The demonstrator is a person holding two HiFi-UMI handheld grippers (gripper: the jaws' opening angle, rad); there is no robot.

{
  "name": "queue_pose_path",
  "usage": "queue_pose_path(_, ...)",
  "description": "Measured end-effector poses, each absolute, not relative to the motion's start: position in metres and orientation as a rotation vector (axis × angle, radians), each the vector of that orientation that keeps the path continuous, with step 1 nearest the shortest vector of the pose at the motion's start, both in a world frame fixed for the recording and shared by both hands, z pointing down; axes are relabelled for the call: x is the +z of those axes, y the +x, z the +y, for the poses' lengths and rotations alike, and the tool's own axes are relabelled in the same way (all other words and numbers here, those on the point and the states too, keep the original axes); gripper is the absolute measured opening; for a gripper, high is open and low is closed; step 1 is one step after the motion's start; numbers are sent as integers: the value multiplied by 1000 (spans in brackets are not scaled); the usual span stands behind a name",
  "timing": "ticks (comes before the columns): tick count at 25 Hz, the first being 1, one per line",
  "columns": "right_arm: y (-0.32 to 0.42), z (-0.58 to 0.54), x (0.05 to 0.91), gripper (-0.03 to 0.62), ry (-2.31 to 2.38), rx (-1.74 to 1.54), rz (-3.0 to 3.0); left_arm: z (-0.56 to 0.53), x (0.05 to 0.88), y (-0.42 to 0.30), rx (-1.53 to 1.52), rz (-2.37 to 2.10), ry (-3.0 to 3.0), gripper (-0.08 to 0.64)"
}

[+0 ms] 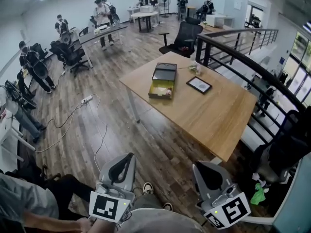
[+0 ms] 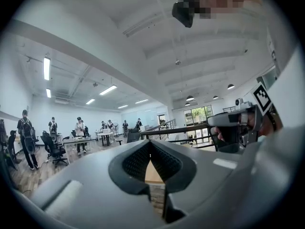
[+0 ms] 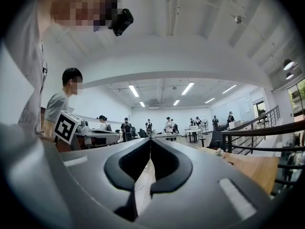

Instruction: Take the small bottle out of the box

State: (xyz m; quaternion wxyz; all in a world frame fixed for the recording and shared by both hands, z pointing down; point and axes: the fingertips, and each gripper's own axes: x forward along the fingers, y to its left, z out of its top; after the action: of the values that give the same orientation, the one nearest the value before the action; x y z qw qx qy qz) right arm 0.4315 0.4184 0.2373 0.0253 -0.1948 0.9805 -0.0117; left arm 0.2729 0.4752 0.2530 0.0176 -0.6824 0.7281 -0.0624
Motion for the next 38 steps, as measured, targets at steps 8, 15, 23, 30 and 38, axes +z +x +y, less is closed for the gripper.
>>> queue_pose_path(8, 413, 396, 244, 136, -622, -68, 3020, 460, 262, 256, -203, 2274, -2119, -2)
queue_pose_path(15, 375, 361, 254, 143, -636, -113, 3032, 426, 269, 216, -205, 2279, -2118, -1)
queue_pose_path(23, 310, 293, 260, 143, -668, -178, 3082, 360, 268, 150, -195, 2276, -2150, 0)
queue_pose_path(30, 234, 227, 281, 143, -758, -291, 3130, 295, 279, 77, -217, 2253, -2237, 0)
queue_pose_path(38, 144, 154, 329, 143, -876, -607, 3160, 230, 314, -8, -285, 2229, -2371, 0)
